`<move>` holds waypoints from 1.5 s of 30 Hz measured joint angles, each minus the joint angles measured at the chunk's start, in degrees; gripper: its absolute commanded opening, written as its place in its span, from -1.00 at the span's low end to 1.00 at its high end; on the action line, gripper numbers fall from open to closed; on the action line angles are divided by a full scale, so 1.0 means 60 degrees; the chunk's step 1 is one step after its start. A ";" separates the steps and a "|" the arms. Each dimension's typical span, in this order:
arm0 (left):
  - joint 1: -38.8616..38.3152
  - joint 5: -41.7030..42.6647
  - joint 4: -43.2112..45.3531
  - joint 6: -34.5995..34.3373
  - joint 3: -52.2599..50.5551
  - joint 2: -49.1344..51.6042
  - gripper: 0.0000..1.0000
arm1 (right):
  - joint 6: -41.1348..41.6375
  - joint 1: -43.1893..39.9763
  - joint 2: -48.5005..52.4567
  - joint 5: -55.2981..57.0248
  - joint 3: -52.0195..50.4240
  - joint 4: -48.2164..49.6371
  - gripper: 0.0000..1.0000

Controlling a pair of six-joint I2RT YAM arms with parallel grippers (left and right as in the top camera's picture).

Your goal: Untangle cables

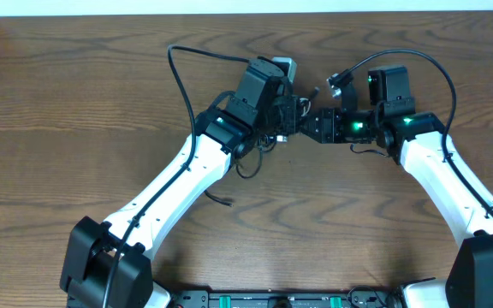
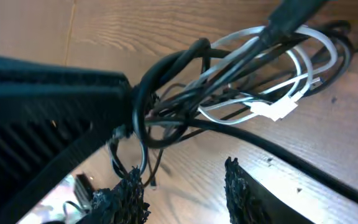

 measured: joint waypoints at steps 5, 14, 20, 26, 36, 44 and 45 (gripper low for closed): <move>0.0000 -0.0262 0.0004 -0.0495 0.0000 0.0000 -0.85 | -0.0554 0.0036 0.0000 -0.0007 0.0000 0.0273 -0.23; -0.0004 -0.0291 0.0004 -0.1501 0.0000 0.0000 -0.85 | -0.1126 0.0568 0.0000 0.0182 0.0000 0.1005 -0.57; 0.0000 0.0025 0.0004 -0.1778 0.0000 0.0000 -0.85 | -0.1224 0.0634 0.0000 0.0922 0.0000 0.1020 -0.68; 0.0004 0.0233 0.0044 -0.1880 0.0000 0.0000 -0.85 | -0.1268 0.0641 0.0000 0.1512 0.0000 0.1195 -0.51; 0.0047 0.0229 0.0142 -0.1971 0.0000 0.0000 -0.85 | -0.1319 0.0681 0.0000 0.1679 -0.0015 0.1475 -0.98; 0.0047 0.0244 0.0109 -0.1909 0.0000 0.0004 -0.85 | -0.1322 0.0714 -0.0004 0.1464 -0.0015 0.1377 -0.98; 0.0044 0.0262 0.0073 -0.1858 0.0000 0.0004 -0.85 | -0.1322 0.0681 -0.0004 0.1410 -0.0015 0.1290 -0.98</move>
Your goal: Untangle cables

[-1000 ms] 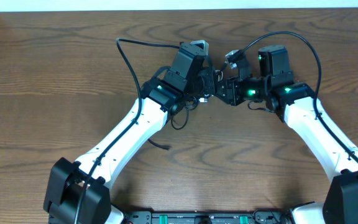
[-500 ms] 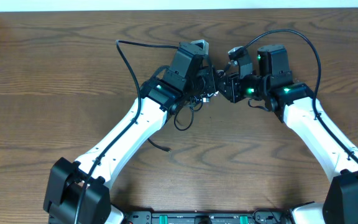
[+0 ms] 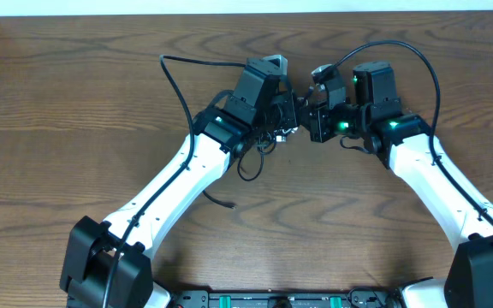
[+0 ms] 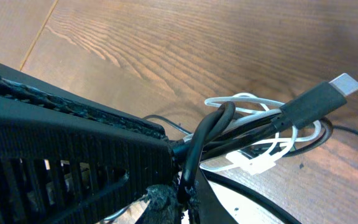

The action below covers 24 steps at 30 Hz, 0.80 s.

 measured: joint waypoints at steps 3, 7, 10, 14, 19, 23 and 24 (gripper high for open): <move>-0.0033 0.0047 -0.0033 0.0189 0.0000 0.0000 -0.66 | 0.0011 -0.0200 0.0000 -0.0390 0.0000 -0.0106 -0.98; -0.0051 0.0033 -0.0047 0.0688 0.0000 0.0000 0.59 | 0.0029 -0.0841 0.0000 -0.1260 0.0000 -0.0168 -0.98; -0.0058 -0.0321 -0.0160 0.1064 0.0000 0.0000 0.85 | 0.0025 -0.1479 0.0000 -0.1887 0.0000 -0.0233 -0.98; -0.0062 -0.0630 -0.0149 0.1519 0.0000 0.0000 0.86 | -0.0528 -0.2036 0.0000 -0.2605 0.0000 -0.0907 -0.98; -0.0051 -0.0721 -0.0157 0.1705 0.0000 0.0000 0.87 | -0.1290 -0.2073 0.0000 -0.2849 0.0000 -0.1545 -0.98; -0.0022 -0.0725 -0.0157 0.1843 0.0000 0.0000 0.88 | -0.1967 -0.2073 0.0000 -0.3133 0.0000 -0.1800 -0.98; -0.0004 -0.0721 -0.0157 0.1887 0.0000 0.0000 0.88 | -0.2106 -0.2073 0.0000 -0.3173 0.0000 -0.1847 -0.98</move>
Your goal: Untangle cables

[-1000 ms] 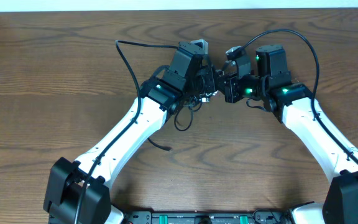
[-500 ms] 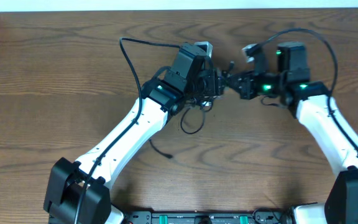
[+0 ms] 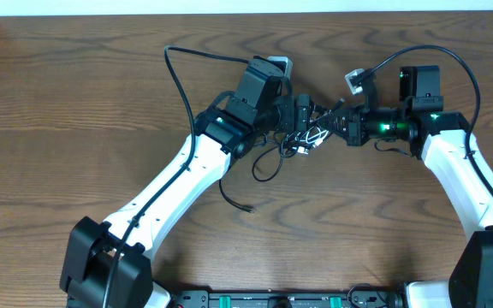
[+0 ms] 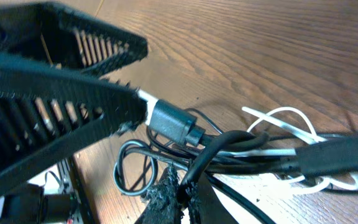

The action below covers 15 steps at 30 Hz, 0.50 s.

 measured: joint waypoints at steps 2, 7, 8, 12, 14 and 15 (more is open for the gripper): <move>0.0040 0.0000 0.0000 0.0062 0.0000 0.0000 0.88 | -0.0255 0.0000 0.0000 -0.0066 0.0000 -0.0084 -0.98; 0.0197 0.0004 -0.0004 0.0109 0.0000 0.0000 0.88 | -0.0601 0.0000 0.0000 0.0066 0.0000 -0.0157 -0.98; 0.0233 0.0000 -0.0007 0.0117 0.0000 0.0000 0.88 | -0.0627 0.0004 0.0000 0.0171 0.0000 -0.0200 -0.98; 0.0499 -0.0076 0.0000 0.0157 0.0000 0.0000 0.88 | -0.0645 0.0000 0.0000 0.0831 0.0000 -0.0430 -0.98; 0.0678 -0.0124 0.0004 0.0182 0.0000 0.0000 0.88 | -0.0630 0.0000 0.0000 0.1137 0.0000 -0.0433 -0.98; 0.0769 -0.0146 0.0000 0.0193 0.0000 0.0000 0.88 | -0.0616 0.0000 0.0000 0.1235 0.0000 -0.0433 -0.98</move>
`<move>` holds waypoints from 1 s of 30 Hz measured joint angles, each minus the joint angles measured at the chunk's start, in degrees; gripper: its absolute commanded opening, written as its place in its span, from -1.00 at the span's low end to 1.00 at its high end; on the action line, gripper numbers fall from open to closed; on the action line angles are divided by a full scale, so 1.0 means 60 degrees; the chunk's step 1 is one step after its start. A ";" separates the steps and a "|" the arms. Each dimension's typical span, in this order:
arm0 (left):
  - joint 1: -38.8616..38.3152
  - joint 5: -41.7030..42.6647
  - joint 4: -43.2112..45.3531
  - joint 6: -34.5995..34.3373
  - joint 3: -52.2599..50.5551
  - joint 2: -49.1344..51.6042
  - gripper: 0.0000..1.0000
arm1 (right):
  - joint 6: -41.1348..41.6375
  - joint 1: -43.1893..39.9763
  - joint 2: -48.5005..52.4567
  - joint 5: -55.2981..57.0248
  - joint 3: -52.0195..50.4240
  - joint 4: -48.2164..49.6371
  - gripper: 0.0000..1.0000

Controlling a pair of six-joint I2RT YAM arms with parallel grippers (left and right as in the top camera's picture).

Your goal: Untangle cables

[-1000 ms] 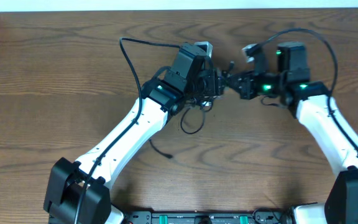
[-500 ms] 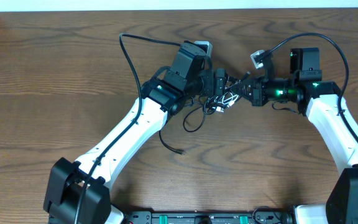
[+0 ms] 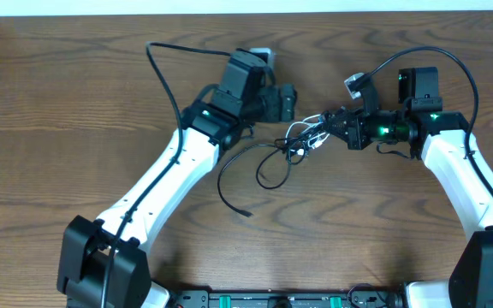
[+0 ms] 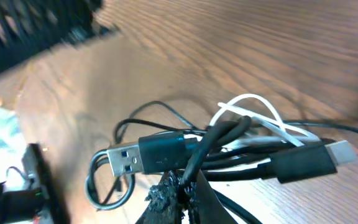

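A knot of black and white cables (image 3: 305,135) lies mid-table between the two arms. My right gripper (image 3: 332,126) is shut on a thick black cable (image 4: 213,146) of the knot, pinched at the fingertips (image 4: 180,186). In the right wrist view a black USB plug (image 4: 129,158) lies free at the left, a second black plug (image 4: 337,152) at the right, and white cable loops (image 4: 253,102) behind. My left gripper (image 3: 286,101) hangs up and left of the knot, apart from it; whether its jaws are open does not show. A thin black cable (image 3: 264,167) trails left to a loose end (image 3: 246,211).
The wooden table (image 3: 75,171) stretches out on all sides of the knot. Each arm's own black lead arches over it, the left lead (image 3: 157,64) and the right lead (image 3: 452,64). The table's far edge (image 3: 101,14) runs along the top.
My left gripper has drawn back up and left, away from the knot, and the USB plug that sat at its fingertips now lies free. The right gripper still holds the black cable.
At first both grippers met at the knot, the right one open beside it. Then the right gripper was shut on a black cable, close against the left gripper. Later the two stood apart with the knot stretched between them. Now the left gripper has withdrawn.
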 measured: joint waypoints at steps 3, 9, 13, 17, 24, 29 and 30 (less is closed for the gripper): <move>0.0189 -0.0029 -0.0004 0.0022 0.0000 0.0000 0.89 | 0.0007 0.0000 0.0000 0.0109 0.0000 -0.0004 -0.98; 0.0208 -0.0029 -0.0313 0.0058 0.0000 0.0000 0.89 | -0.0565 0.0004 0.0000 -0.0087 0.0000 -0.0087 -0.98; 0.0208 -0.0029 -0.0685 0.0357 0.0000 0.0000 0.89 | -0.1698 0.0000 0.0000 -0.0335 0.0000 -0.0186 -0.98; 0.0208 0.0087 -0.1002 0.0630 0.0000 0.0000 0.89 | -0.3053 0.0000 0.0000 -0.0408 0.0000 -0.0226 -0.99; 0.0211 0.2685 -0.0903 0.2076 0.0000 0.0000 0.88 | -0.4200 0.0000 0.0000 -0.0393 0.0000 -0.0106 -0.99; 0.0204 0.4896 -0.0856 0.3330 0.0000 0.0000 0.85 | -0.4339 -0.0007 0.0000 -0.0295 0.0000 0.0011 -0.98; 0.0204 0.5173 -0.0860 0.3501 0.0000 0.0000 0.79 | -0.4306 -0.0025 0.0000 -0.0280 0.0000 0.0073 -0.99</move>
